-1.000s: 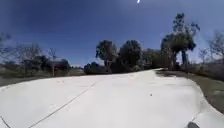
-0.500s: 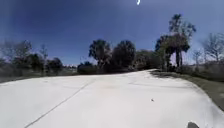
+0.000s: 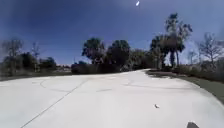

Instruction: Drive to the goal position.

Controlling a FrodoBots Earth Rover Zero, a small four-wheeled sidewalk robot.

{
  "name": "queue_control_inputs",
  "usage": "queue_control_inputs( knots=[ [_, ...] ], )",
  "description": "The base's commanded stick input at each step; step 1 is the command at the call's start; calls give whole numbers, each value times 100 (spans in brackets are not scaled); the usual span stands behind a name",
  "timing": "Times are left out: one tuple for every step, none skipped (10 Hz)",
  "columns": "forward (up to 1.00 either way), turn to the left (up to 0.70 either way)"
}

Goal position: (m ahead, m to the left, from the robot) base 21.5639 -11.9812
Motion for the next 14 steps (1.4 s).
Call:
queue_control_inputs(
  knots=[
    [70, 0],
    [70, -12],
    [70, -35],
    [70, -35],
    [70, -28],
    [70, 0],
    [70, 0],
    [70, 0],
    [70, 0],
    [70, 0],
    [70, 0],
    [70, 0],
    [70, 0],
    [70, 0]
  ],
)
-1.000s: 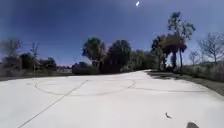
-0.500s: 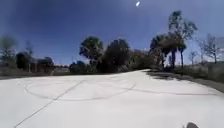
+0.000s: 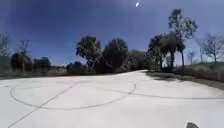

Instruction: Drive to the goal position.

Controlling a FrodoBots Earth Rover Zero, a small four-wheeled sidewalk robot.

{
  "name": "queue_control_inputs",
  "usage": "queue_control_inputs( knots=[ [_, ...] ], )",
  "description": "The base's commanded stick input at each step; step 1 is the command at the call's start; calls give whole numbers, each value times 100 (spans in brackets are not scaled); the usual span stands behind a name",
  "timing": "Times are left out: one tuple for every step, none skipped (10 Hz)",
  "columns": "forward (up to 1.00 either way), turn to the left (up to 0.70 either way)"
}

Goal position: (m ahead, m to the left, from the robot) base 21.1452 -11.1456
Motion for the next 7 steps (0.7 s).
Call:
queue_control_inputs(
  knots=[
    [70, 0],
    [70, 0],
    [70, 0],
    [70, 0],
    [70, 0],
    [70, 0],
    [70, 0]
  ],
)
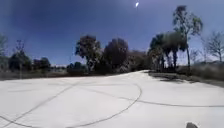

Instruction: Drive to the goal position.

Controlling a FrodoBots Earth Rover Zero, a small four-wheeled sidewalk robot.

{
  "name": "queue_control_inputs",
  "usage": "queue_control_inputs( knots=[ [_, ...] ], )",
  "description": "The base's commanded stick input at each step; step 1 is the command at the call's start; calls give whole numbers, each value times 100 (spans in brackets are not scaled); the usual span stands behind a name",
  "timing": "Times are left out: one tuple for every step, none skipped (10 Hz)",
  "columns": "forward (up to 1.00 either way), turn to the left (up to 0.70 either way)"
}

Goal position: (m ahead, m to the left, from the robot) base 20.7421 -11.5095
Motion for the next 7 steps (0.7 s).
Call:
queue_control_inputs(
  knots=[
    [70, 0],
    [70, 0],
    [70, 0],
    [70, 0],
    [70, 0],
    [70, 0],
    [70, -4]
  ],
)
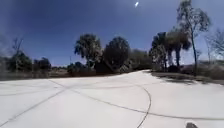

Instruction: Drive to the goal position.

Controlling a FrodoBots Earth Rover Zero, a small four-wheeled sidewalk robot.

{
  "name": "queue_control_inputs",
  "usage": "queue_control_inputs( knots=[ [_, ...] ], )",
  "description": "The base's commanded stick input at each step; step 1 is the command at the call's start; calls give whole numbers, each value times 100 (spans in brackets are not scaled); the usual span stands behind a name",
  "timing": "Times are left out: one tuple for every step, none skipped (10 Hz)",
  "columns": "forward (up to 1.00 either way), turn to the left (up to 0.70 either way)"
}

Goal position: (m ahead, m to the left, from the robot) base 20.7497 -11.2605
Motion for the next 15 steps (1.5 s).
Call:
queue_control_inputs(
  knots=[
    [70, -8],
    [70, -6],
    [70, 0],
    [70, 0],
    [70, 0],
    [70, 0],
    [70, 0],
    [70, 0],
    [70, 0],
    [70, 0],
    [70, -8],
    [70, -35],
    [70, -35],
    [70, -35],
    [70, -25]
  ],
)
